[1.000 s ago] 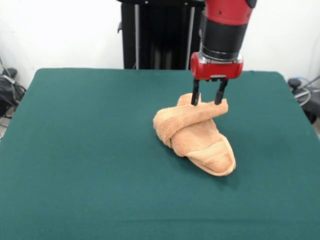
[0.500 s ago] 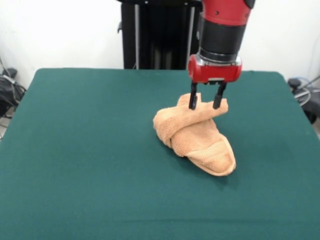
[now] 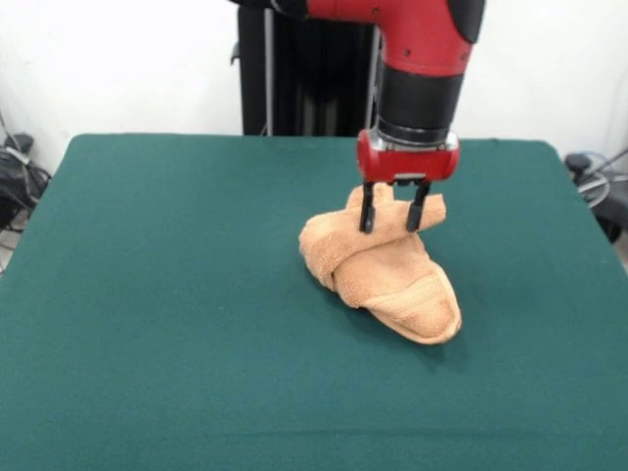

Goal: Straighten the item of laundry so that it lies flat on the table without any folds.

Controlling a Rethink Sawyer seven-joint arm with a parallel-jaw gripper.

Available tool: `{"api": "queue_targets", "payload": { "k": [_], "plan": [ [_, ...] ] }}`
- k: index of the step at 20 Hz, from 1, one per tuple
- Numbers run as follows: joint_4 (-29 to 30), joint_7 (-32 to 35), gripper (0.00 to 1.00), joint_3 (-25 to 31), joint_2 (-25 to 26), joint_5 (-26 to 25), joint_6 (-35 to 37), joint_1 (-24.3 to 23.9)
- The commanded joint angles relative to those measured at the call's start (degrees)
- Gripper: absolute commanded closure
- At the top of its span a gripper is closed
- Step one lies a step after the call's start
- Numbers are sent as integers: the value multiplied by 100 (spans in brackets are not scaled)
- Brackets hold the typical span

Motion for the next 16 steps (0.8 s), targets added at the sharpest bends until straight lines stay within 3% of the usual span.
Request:
{"api": "queue_targets", "payload": {
  "k": [1, 5, 11, 16],
  "plan": [
    [-289, 1078, 0, 199, 456, 250, -218, 69],
    [-236, 1717, 0, -274, 452, 812, 112, 404],
    [-154, 1908, 0, -787, 21, 1433, 921, 895],
    [-283, 1963, 0, -1073, -13, 1824, 1364, 1179]
  ]
}}
